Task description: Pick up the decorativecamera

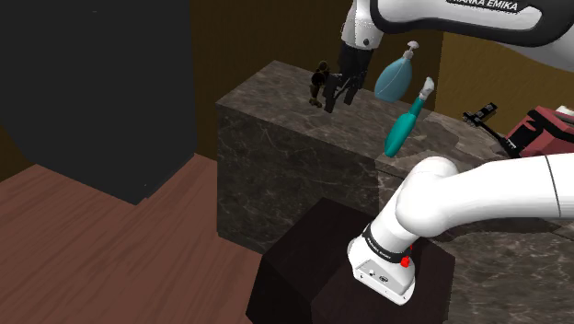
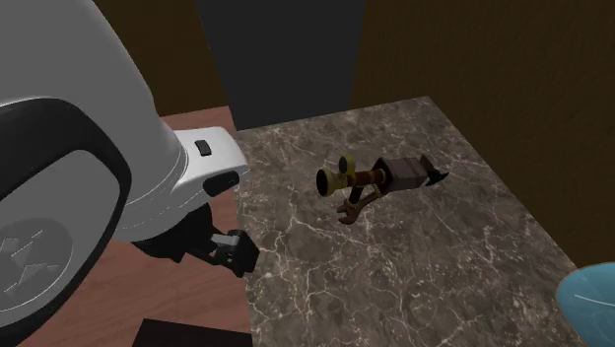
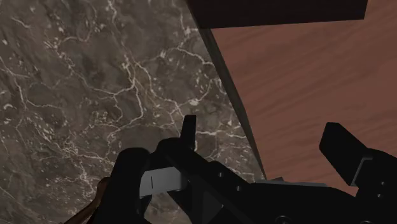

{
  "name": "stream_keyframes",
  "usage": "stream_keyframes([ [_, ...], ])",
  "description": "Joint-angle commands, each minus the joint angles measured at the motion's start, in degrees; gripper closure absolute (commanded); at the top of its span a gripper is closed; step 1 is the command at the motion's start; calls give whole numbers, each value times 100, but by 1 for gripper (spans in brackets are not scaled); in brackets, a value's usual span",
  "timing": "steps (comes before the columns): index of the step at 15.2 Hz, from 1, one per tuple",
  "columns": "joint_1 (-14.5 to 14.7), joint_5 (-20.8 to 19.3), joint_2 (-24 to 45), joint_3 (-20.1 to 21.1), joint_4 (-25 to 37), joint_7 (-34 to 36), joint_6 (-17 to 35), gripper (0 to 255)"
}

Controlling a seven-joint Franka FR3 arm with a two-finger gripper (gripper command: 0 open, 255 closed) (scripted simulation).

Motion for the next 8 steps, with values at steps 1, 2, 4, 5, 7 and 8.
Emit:
stream_keyframes([
  [1,0,0,0,0,0,0,0,0],
  [2,-62,6,250,-38,167,94,66,0],
  [4,-181,23,738,-119,516,275,172,0],
  [5,-238,35,976,-162,696,363,212,0],
  [7,-346,64,1439,-254,1070,533,270,0],
  [8,-397,82,1666,-304,1262,615,288,0],
])
